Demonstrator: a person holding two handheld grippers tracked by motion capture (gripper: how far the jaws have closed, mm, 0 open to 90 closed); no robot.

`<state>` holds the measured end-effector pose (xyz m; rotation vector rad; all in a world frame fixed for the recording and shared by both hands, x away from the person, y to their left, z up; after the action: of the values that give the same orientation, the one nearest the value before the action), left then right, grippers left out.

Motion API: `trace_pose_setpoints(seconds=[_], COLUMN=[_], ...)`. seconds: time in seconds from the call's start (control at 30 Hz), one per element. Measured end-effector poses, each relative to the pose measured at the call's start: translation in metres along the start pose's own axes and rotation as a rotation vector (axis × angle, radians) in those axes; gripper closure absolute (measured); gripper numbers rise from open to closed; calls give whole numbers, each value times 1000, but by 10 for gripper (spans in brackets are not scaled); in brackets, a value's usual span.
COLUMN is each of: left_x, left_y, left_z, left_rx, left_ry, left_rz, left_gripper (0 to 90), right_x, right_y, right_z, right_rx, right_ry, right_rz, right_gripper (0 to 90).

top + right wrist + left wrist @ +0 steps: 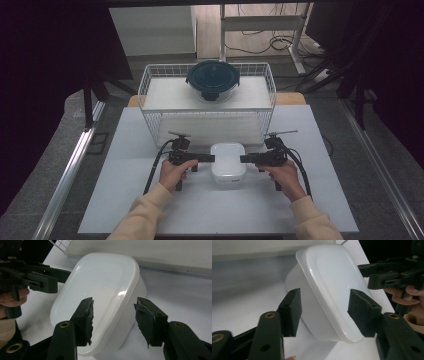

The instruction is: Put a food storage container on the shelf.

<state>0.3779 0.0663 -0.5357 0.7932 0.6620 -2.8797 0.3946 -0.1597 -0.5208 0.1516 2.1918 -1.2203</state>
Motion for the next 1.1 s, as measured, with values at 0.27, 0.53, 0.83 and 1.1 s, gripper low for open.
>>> trace_pose_setpoints(seconds=[0.27, 0.53, 0.83, 1.1], left_x=[4, 5, 4, 6], left_y=[3, 4, -10, -17], left_z=[0, 2, 11, 17], left_rx=[44, 47, 38, 58], left_ry=[-11, -45, -10, 2], left_rz=[-23, -8, 24, 28], left_gripper=[580, 654, 788, 796], right_x=[3, 3, 3, 3], right_y=[5, 4, -12, -17], right_z=[5, 5, -2, -8], right_rx=[-48, -100, -143, -147], right_ry=[65, 140, 157, 128], right_rz=[-20, -44, -15, 1], right_gripper=[552, 659, 793, 793])
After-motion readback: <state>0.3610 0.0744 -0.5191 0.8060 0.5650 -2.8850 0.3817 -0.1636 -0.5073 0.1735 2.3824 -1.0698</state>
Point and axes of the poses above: each handheld gripper's, and its own axes: y roughly forward along the jaws, x roughly out of its underside, z roughly to its right, the point moved 6 cm from there along y, roughly forward along the jaws, and after that the axes turned 11 degrees about x, right-handed, at the moved point
